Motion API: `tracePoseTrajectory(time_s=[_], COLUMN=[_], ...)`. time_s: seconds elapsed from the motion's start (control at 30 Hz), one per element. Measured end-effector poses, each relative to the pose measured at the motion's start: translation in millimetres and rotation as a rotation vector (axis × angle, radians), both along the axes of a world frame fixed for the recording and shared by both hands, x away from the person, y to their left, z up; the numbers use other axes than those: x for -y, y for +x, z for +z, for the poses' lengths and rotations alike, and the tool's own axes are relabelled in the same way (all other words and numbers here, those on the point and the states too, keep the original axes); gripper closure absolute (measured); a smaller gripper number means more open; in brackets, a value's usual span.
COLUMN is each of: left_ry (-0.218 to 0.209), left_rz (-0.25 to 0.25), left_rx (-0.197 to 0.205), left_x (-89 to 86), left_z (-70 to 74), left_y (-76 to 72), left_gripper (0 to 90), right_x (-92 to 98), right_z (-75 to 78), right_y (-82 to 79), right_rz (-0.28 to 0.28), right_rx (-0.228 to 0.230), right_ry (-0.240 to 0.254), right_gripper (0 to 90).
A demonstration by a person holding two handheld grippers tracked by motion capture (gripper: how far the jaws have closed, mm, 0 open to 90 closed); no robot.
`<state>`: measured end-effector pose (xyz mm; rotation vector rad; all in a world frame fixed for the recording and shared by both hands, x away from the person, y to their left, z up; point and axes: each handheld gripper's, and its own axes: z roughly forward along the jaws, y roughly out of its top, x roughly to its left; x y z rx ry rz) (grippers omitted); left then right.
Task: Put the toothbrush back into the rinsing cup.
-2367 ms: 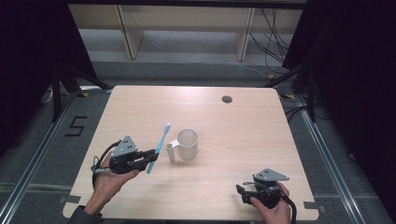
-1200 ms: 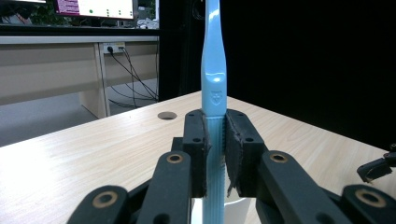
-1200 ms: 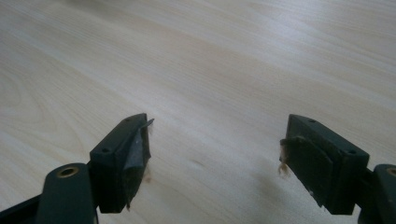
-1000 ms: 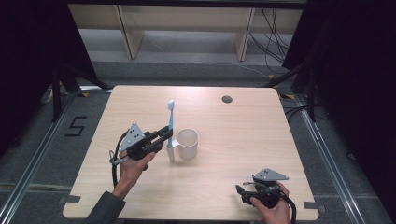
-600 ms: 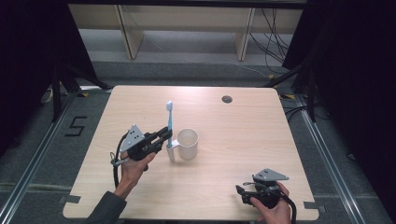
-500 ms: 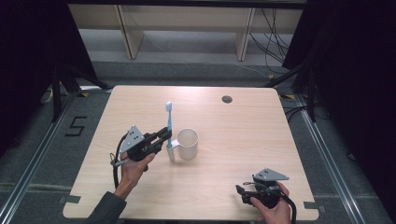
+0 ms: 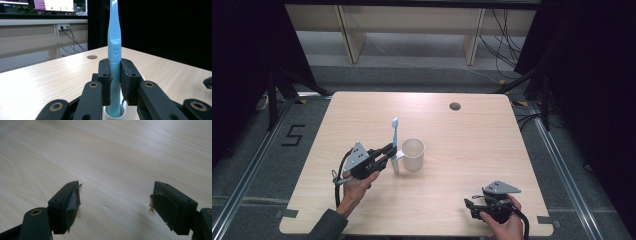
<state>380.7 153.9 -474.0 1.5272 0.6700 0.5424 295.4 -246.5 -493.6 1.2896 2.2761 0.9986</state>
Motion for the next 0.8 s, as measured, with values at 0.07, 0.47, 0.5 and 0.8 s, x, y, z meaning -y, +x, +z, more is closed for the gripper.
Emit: tracePoseTrajectory(time_s=[0.07, 0.47, 0.5, 0.8], left_ry=[0.004, 0.008, 0.009, 0.008], left_rz=[-0.001, -0.004, -0.005, -0.002], left_rx=[-0.007, -0.015, -0.013, -0.008], left_x=[-0.8, -1.0, -1.1, -1.3], left_z=[-1.7, -8.8, -9.0, -13.5], left_y=[0.0, 0.3, 0.1, -1.5], left_gripper=[78.5, 78.5, 78.4, 78.3], right_x=[0.4, -0.4, -0.7, -0.7], right_z=[-0.7, -0.4, -0.3, -0.3], right_y=[0.3, -0.1, -0.1, -0.2], right_rz=[0.006, 0.004, -0.002, 0.004], right_rx=[0.005, -0.007, -0.012, -0.006], right_ry=[-0.007, 0.002, 0.004, 0.001], right_gripper=[23.6, 23.6, 23.6, 23.5])
